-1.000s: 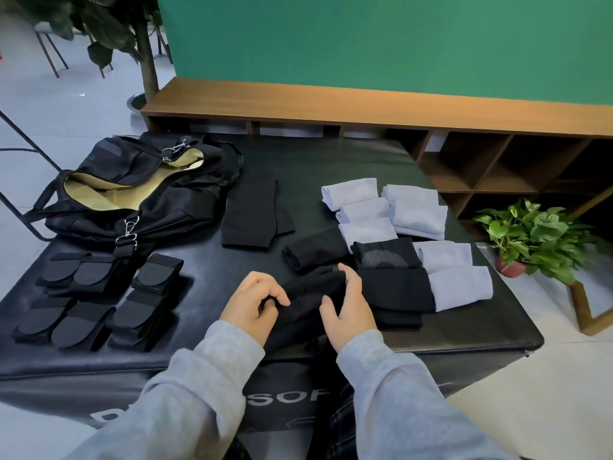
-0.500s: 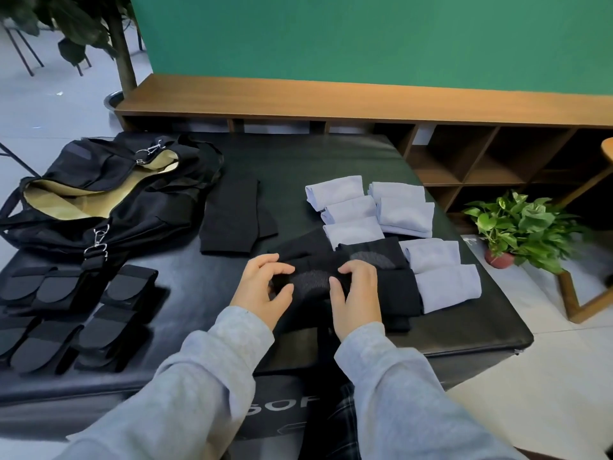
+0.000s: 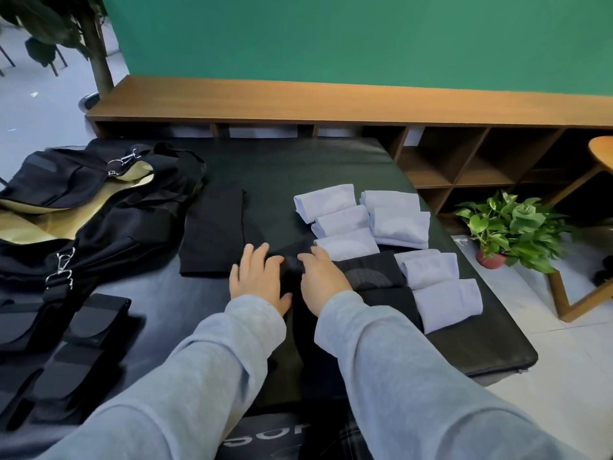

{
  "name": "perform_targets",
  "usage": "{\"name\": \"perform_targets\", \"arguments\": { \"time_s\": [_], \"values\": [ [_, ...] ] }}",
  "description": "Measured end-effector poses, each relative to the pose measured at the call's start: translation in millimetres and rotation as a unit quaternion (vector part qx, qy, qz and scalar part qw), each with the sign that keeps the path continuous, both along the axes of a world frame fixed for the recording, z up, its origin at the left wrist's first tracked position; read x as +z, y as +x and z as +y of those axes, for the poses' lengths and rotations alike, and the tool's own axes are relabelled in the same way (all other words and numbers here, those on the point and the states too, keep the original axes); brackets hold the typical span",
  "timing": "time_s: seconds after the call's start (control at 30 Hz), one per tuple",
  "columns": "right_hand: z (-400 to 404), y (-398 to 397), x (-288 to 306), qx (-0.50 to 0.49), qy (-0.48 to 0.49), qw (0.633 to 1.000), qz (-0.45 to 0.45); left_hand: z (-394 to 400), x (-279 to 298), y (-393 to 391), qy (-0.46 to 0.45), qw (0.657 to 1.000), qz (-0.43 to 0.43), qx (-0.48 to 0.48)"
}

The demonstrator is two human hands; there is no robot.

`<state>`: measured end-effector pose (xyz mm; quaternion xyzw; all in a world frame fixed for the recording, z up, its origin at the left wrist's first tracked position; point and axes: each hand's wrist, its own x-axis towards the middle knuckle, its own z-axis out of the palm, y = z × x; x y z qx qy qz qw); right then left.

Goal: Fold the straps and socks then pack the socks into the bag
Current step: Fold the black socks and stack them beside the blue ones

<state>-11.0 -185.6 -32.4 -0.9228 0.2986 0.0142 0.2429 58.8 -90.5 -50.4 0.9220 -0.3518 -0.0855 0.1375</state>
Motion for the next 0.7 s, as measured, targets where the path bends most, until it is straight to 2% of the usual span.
{"name": "perform_targets", "arguments": {
  "time_s": [0.1,0.3,0.43,0.57,0.7],
  "values": [
    [0,6,-8,0.03,-0.023,0.999,0.039,-6,-9,1,0.034,0.997,-0.029,-0.064],
    [6,3,-11,0.019,-0.023,0.999,0.025,5,-18,11,-0.011,0.995,-0.069,-0.074],
    [15,3,-10,0.03,-0.004,1.0,0.0,19,-27,28,-0.1,0.991,-0.071,-0.052],
    [20,5,-8,0.017,0.017,1.0,-0.015,33,-51,35,-0.207,0.97,-0.093,-0.083],
    [20,4,-8,-0.013,0.035,0.999,-0.034,42,-57,33,-0.256,0.966,-0.023,-0.028]
  ]
}}
